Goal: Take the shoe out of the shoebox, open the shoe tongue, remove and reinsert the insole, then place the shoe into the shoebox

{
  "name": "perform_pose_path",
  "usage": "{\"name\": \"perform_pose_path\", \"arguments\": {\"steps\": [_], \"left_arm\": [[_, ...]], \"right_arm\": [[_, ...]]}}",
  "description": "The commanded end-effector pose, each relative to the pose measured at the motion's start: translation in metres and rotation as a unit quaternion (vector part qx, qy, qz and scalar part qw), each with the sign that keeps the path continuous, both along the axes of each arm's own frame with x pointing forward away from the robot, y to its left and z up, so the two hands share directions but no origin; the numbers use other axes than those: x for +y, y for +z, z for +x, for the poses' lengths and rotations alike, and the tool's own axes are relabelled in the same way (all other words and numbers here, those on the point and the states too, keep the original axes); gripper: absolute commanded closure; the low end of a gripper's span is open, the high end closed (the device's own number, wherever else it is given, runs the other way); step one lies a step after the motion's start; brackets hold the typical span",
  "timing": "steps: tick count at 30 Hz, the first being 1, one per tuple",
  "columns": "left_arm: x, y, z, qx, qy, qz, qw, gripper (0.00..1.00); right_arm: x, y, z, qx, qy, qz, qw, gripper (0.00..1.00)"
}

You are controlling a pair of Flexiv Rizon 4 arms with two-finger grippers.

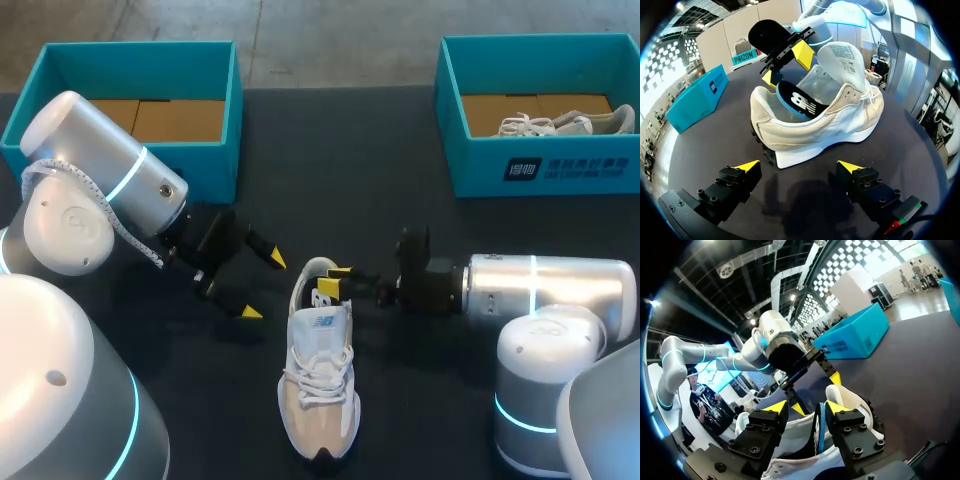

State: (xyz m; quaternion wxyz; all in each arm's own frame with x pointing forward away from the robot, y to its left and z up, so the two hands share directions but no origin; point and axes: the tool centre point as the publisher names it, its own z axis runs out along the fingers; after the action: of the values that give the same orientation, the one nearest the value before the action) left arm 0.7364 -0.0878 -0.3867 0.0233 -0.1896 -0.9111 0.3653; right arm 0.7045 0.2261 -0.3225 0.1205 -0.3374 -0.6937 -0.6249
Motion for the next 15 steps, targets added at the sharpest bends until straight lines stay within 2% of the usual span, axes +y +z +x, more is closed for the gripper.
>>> {"name": "perform_pose_path", "arguments": {"steps": [1, 15], "left_arm": [[0.0, 0.001, -0.001, -0.001, 0.0, 0.002, 1.0, 0.0], [0.0, 0.001, -0.001, -0.001, 0.0, 0.002, 1.0, 0.0]], "right_arm": [[-0.002, 0.003, -0.005, 0.001, -0.004, -0.005, 1.0, 0.52], [-0.012, 0.009, -0.001, -0.007, -0.016, -0.012, 1.0, 0.51]]}}
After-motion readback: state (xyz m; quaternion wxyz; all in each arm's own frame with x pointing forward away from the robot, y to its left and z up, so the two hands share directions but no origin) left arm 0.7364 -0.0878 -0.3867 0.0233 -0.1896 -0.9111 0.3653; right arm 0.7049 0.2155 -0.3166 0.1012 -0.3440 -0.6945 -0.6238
